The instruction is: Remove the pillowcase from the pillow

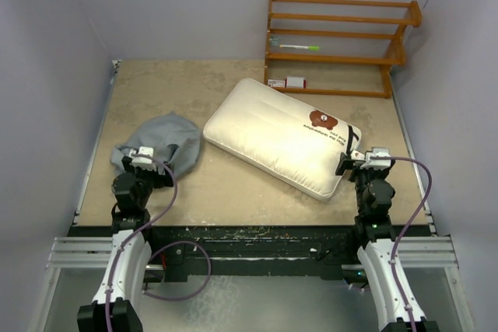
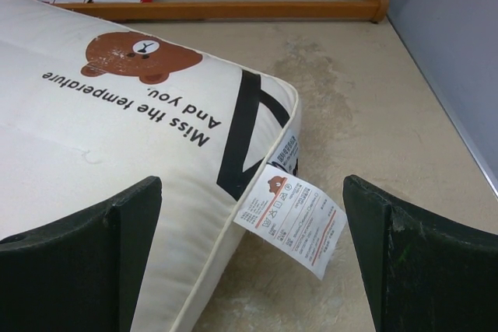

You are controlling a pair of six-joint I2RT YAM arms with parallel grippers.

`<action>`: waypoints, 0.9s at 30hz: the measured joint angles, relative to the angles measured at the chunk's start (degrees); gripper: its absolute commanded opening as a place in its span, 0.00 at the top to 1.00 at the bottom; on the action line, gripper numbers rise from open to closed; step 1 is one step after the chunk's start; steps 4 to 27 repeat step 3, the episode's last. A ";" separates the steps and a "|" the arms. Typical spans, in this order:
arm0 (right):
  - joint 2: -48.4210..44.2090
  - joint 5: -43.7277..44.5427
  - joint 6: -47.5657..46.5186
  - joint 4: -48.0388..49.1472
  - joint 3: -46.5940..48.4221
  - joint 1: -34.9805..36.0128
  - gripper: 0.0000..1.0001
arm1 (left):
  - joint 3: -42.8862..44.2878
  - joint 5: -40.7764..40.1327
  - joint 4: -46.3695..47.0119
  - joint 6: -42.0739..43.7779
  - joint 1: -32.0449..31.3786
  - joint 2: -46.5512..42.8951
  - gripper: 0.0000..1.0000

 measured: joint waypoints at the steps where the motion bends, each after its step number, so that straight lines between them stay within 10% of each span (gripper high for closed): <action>1: 0.00 0.00 -0.02 0.00 0.00 0.00 0.00 | 0.00 0.00 0.00 0.00 0.00 0.22 0.01; 27: 0.00 0.00 0.00 0.00 0.00 0.00 0.00 | 0.00 0.00 0.02 -0.02 0.00 0.55 0.01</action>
